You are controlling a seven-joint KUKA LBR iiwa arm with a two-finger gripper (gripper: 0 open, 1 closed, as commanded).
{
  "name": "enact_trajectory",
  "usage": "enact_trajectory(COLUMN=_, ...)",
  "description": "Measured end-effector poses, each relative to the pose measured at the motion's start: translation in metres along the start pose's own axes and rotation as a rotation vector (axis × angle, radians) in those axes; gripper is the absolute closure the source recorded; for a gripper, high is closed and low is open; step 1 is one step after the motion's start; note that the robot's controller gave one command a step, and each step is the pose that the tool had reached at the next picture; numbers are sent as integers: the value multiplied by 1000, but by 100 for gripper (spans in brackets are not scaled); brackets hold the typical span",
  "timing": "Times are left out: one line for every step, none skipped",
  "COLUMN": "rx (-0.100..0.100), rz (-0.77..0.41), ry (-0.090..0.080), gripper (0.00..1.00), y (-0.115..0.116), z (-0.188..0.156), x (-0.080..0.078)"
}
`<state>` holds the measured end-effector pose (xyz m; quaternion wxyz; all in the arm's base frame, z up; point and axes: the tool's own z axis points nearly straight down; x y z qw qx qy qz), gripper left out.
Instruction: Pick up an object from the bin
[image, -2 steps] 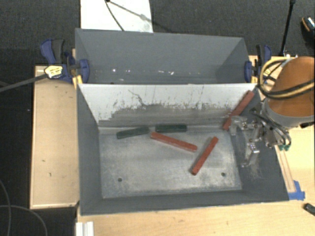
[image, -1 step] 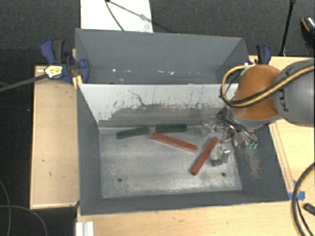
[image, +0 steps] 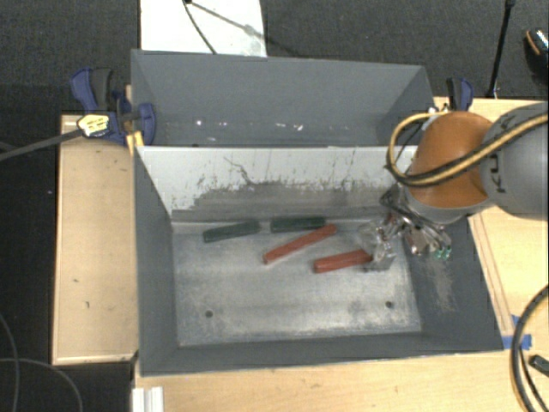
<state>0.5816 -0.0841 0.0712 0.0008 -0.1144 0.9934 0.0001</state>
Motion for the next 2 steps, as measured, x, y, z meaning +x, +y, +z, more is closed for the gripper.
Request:
enact_trajectory(rx=3, rz=-233, ry=-9, gripper=100, y=41, z=-159, x=8)
enact_trajectory(rx=-1, rz=-356, ry=5, gripper=100, y=27, z=-144, x=83)
